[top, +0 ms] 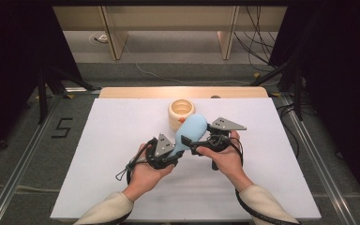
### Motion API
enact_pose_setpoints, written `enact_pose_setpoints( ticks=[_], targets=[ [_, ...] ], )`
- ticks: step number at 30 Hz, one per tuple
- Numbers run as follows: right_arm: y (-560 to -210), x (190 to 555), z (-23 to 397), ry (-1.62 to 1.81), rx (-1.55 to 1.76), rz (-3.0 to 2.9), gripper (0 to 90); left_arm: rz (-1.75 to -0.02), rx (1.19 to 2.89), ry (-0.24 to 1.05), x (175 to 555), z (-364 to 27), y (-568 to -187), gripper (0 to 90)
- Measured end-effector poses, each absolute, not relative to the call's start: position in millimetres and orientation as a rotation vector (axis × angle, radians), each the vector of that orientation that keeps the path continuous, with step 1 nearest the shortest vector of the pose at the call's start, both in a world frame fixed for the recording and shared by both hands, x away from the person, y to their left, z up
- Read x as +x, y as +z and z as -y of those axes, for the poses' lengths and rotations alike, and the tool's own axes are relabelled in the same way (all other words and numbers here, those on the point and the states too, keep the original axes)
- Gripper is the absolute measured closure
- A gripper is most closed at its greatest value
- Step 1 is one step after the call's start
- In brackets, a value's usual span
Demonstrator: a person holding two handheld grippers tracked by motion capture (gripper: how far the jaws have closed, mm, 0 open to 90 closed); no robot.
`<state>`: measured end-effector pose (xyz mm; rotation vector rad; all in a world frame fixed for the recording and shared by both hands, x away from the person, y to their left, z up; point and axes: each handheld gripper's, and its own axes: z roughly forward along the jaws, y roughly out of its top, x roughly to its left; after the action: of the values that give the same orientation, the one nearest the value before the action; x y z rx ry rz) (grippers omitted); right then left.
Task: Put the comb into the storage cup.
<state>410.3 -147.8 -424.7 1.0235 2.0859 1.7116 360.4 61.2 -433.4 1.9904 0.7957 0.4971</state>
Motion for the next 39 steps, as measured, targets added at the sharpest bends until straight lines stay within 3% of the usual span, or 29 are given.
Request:
enact_pose_setpoints(
  ticks=[31,39],
  targets=[
    [-423.7,407.5,144.4,1.754,1.072,-2.085,25.4,-0.8,1.981,0.499,360.6,-60.4,-435.6,69.1],
    [-418.0,406.3,147.2,1.854,1.091,-2.055,40.0,-0.801,1.971,0.506,360.5,-59.8,-436.2,69.0]
  ],
)
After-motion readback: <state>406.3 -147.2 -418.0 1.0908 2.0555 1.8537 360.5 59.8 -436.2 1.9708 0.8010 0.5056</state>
